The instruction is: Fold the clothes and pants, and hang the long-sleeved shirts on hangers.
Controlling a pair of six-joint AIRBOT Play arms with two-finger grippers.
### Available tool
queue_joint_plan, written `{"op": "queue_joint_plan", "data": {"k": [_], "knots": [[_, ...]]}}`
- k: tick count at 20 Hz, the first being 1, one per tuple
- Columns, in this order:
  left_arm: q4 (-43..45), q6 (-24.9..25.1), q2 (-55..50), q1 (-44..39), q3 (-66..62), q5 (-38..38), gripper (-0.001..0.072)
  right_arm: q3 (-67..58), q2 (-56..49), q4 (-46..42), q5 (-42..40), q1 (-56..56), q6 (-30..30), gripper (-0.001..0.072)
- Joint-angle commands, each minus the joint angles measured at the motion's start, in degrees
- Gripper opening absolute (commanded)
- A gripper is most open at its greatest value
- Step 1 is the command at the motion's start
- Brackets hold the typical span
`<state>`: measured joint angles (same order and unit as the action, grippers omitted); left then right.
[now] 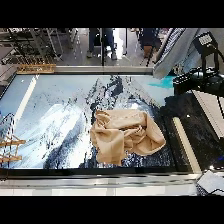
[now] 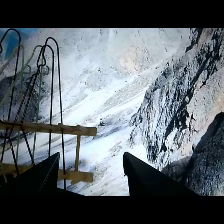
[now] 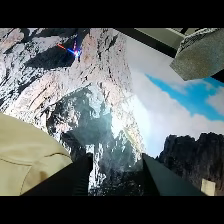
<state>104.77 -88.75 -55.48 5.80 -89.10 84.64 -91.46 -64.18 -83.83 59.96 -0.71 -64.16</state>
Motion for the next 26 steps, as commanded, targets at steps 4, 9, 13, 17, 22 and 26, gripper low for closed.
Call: {"op": "queue_joint_plan", "data": {"k": [4,9,13,17,22,26], "knots": [[0.00,0.00,-0.02,0.00,0.02,0.00,0.0403,0.02,-0.04,-0.02,0.00,-0.04,0.00,0.0357],[0.00,0.00,-0.02,0.00,0.02,0.00,0.0402,0.02,-0.04,-0.02,0.00,-0.07,0.00,0.0357],[0.00,0.02,-0.04,0.00,0.02,-0.02,0.0402,0.02,-0.04,-0.02,0.00,-0.04,0.00,0.0357],[-0.26,0.00,-0.74,-0.02,0.02,-2.60,0.0403,0.02,-0.04,3.02,-0.37,-0.07,-1.36,0.0358],[-10.32,-5.62,-2.51,-0.02,0.94,-0.57,0.0404,0.09,-0.24,24.85,-0.15,-0.07,-10.43,0.0359],[-27.74,-5.31,-5.40,-0.04,2.29,-3.80,0.0404,0.09,-1.57,28.15,4.46,-0.07,-12.85,0.0355]]}}
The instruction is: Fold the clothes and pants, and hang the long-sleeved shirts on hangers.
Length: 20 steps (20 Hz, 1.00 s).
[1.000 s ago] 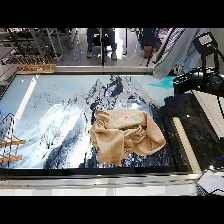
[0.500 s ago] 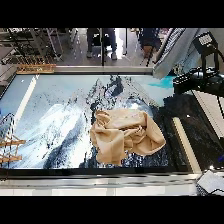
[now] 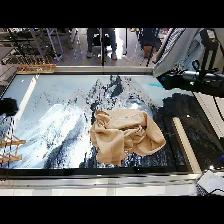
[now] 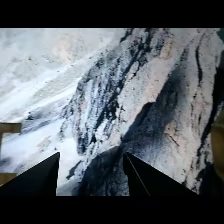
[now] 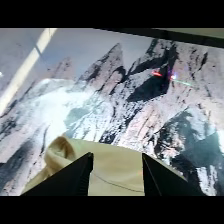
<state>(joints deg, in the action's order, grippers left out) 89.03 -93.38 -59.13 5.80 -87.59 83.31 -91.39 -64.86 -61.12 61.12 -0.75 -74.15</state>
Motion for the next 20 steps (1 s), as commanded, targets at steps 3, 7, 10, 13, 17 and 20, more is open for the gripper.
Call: {"op": "queue_joint_plan", "data": {"k": [3,7,10,13,17,20], "knots": [[-23.17,5.20,-6.51,-1.18,0.90,-5.90,0.0547,0.04,-4.96,7.19,13.00,-0.24,-3.41,0.0378],[-32.57,8.20,-19.26,-7.39,0.87,-7.08,0.0645,2.67,-14.49,4.15,22.45,-4.98,-7.23,0.0644],[-33.75,8.11,-30.73,-12.39,0.87,-12.52,0.0645,5.53,-20.02,-3.30,19.98,-7.02,-13.46,0.0638],[-42.42,8.17,-41.09,-13.90,0.39,-19.56,0.0643,5.49,-23.98,-7.61,18.47,-5.42,-18.23,0.0607],[-48.83,8.37,-52.46,-13.97,-6.73,-18.99,0.0641,5.46,-27.39,-9.73,16.04,-4.48,-20.20,0.0568],[-53.07,8.35,-56.96,-14.71,-12.26,-19.74,0.0499,5.44,-30.93,-7.56,12.22,-5.51,-20.33,0.0561]]}}
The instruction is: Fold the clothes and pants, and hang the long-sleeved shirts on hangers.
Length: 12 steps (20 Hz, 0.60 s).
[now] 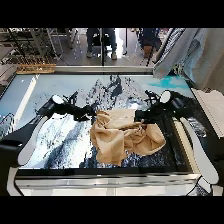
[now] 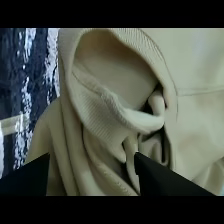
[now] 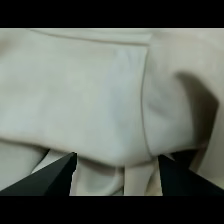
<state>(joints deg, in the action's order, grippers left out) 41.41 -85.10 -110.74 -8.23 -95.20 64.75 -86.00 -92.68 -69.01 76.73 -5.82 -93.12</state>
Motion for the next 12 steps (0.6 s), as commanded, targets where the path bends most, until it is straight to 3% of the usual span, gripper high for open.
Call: {"op": "queue_joint_plan", "data": {"k": [1,2,3,5,6,8,12], "knots": [[-5.51,0.02,-6.08,-1.09,-5.99,-2.01,0.0480,0.04,-4.33,0.15,-5.70,-0.79,-1.84,0.0525],[-5.51,-0.28,-6.56,-1.49,-6.71,-3.39,0.0456,0.04,-5.14,0.11,-8.00,-0.96,-2.73,0.0472],[-5.44,-1.51,-6.86,-1.90,-6.88,-4.66,0.0367,0.04,-5.66,0.04,-10.43,-1.01,-3.54,0.0385],[-5.51,-3.63,-7.74,-2.95,-6.88,-5.84,0.0196,-0.42,-5.68,-0.04,-13.11,-1.01,-3.87,0.0083],[-5.51,-3.58,-8.04,-3.54,-6.88,-5.84,0.0122,-1.05,-5.66,-0.22,-12.92,-1.01,-3.72,0.0023],[-6.43,-2.49,-8.00,-4.33,-7.10,-5.77,0.0015,-3.30,-5.44,-0.20,-9.64,-1.14,-2.16,0.0022],[-10.05,2.08,-4.17,-3.98,-10.23,-0.96,0.0012,-6.84,0.22,-0.17,-2.43,-1.14,3.32,0.0021]]}}
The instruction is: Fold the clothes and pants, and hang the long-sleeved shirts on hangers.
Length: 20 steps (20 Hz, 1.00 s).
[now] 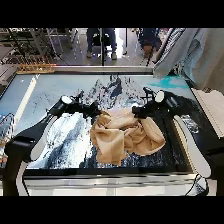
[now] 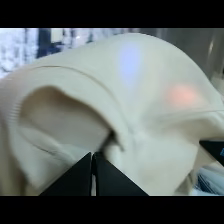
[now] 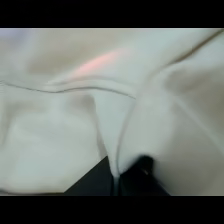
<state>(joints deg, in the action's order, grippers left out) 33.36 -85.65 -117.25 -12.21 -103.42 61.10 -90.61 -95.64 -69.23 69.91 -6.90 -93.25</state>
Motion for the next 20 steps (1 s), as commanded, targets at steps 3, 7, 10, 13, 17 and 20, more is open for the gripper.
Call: {"op": "queue_joint_plan", "data": {"k": [3,7,10,13,17,20], "knots": [[2.89,2.60,10.64,1.31,-6.40,6.38,0.0011,-4.90,11.85,4.96,9.81,-0.07,8.24,0.0021],[12.81,2.51,23.50,1.77,-11.63,13.90,0.0015,-9.57,24.04,10.01,7.50,-0.04,10.62,0.0021],[18.93,0.52,25.70,1.01,-11.04,23.39,0.0471,-10.54,28.98,9.18,3.52,0.00,10.47,0.0021],[23.80,1.09,24.22,-1.70,-4.26,23.89,0.0651,-10.54,29.42,9.31,4.09,0.00,10.34,0.0022],[26.03,8.55,23.26,-6.69,4.00,22.25,0.0532,-10.54,28.96,7.89,3.45,0.00,10.36,0.0021],[34.58,6.71,23.91,-10.25,4.48,22.21,0.0459,-10.51,27.36,7.48,2.51,0.00,10.21,0.0022]]}}
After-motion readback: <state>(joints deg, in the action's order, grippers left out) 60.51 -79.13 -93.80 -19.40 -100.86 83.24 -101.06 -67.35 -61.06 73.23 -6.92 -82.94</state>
